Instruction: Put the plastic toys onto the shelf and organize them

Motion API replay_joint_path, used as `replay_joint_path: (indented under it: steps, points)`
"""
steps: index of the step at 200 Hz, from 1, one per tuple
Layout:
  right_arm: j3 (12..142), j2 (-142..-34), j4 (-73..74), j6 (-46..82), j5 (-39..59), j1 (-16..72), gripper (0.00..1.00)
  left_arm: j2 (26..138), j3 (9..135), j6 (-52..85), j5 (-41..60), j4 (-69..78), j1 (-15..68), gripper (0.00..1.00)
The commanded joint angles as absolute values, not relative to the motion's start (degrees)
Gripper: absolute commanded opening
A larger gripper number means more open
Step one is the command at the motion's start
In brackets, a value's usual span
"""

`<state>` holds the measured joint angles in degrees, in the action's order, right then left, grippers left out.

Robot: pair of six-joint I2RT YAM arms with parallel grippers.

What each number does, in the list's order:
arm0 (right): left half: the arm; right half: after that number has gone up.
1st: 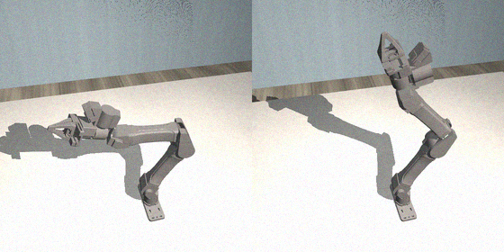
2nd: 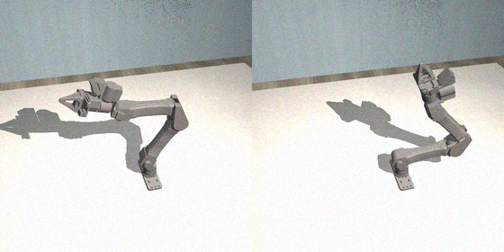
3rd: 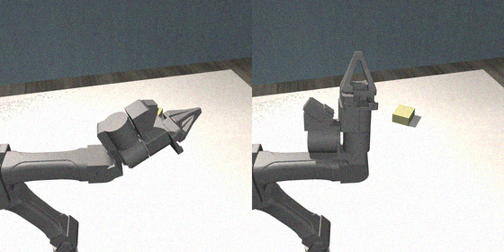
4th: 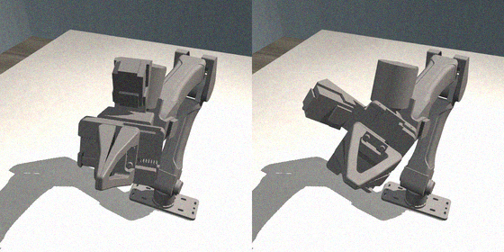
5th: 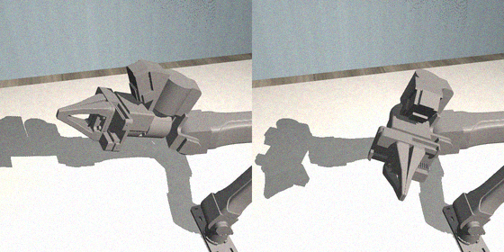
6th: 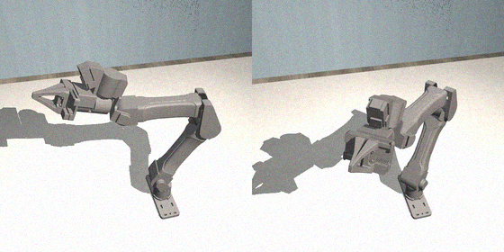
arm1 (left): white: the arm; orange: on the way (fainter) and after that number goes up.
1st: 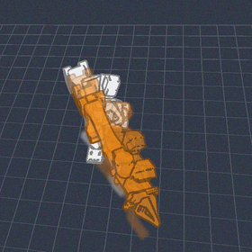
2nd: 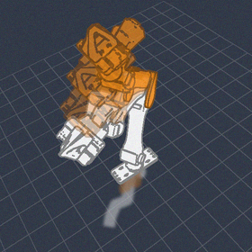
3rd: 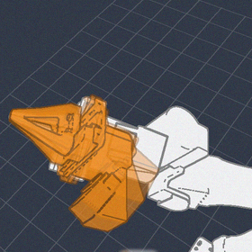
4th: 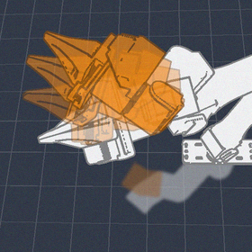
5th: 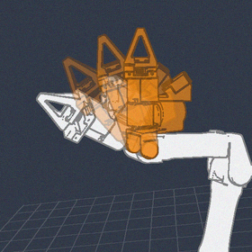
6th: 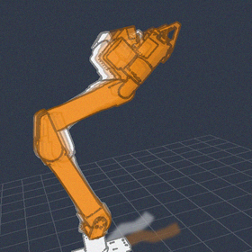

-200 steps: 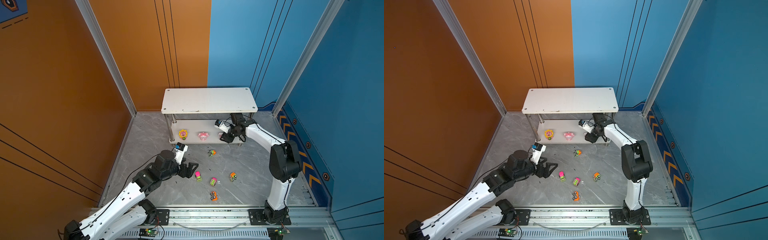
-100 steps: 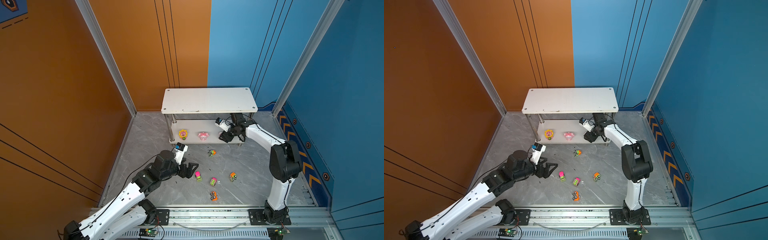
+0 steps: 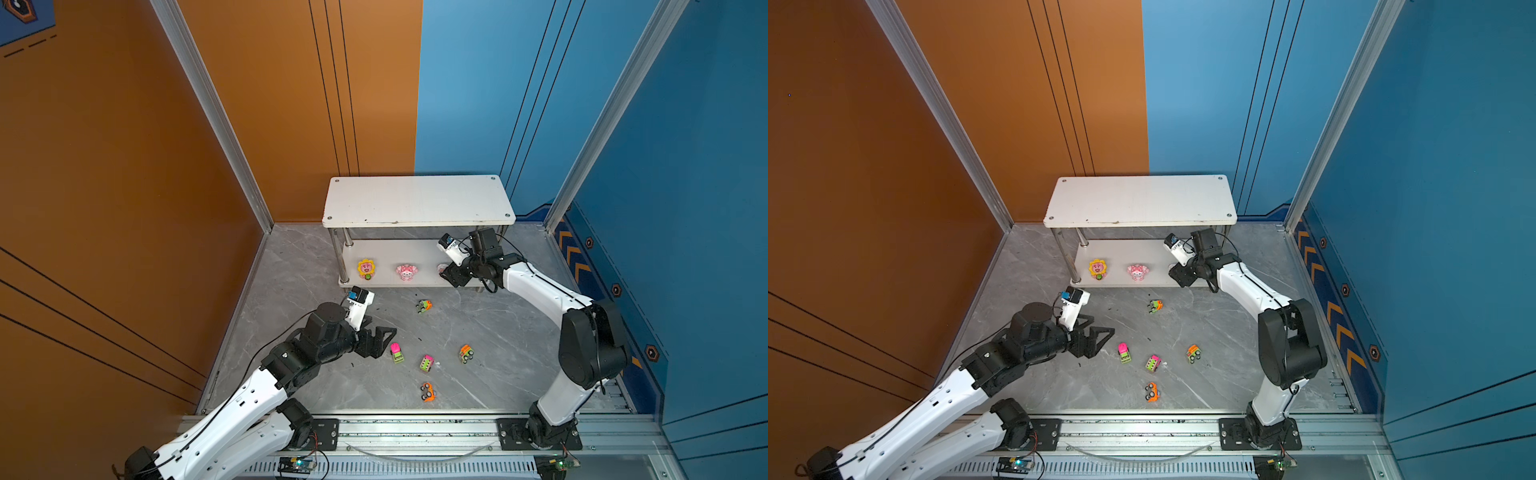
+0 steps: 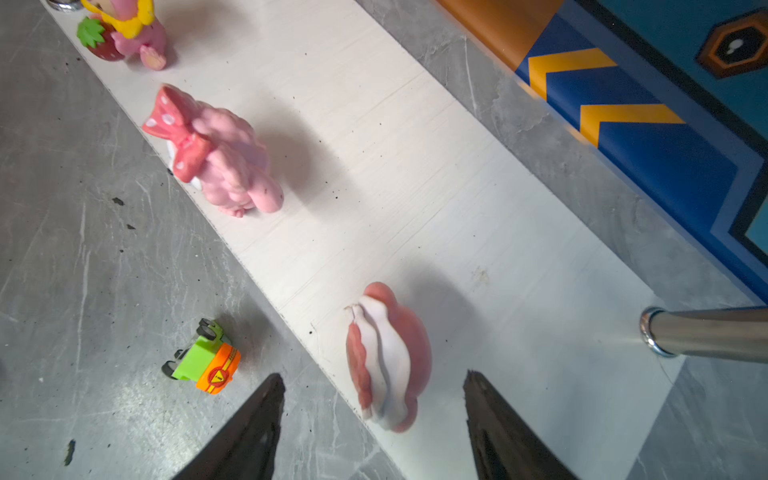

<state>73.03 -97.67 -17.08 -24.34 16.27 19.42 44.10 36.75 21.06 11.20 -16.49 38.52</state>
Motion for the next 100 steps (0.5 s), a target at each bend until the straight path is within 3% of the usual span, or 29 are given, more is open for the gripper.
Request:
replay_joint_path:
  steps: [1,35,68,78,100]
  points:
    - [70.7,-95.2,-14.6,-21.8,15.7,20.0,0.7,43.2,36.2,21.4,12.6,-15.9,38.0,0.91]
    - [67.4,-92.8,-12.7,-20.2,16.3,20.6,0.65,42.4,35.9,21.5,12.5,-15.4,38.0,0.91]
    - [65.5,-92.0,-12.1,-18.5,17.1,21.0,0.53,42.5,35.7,21.5,12.8,-15.3,38.1,0.91]
    - [64.9,-91.9,-11.7,-17.9,17.2,21.1,0.48,42.4,35.7,21.5,12.9,-15.4,38.0,0.91]
    - [63.4,-91.2,-10.4,-17.2,18.5,21.2,0.24,42.1,35.7,21.4,12.8,-15.7,38.0,0.91]
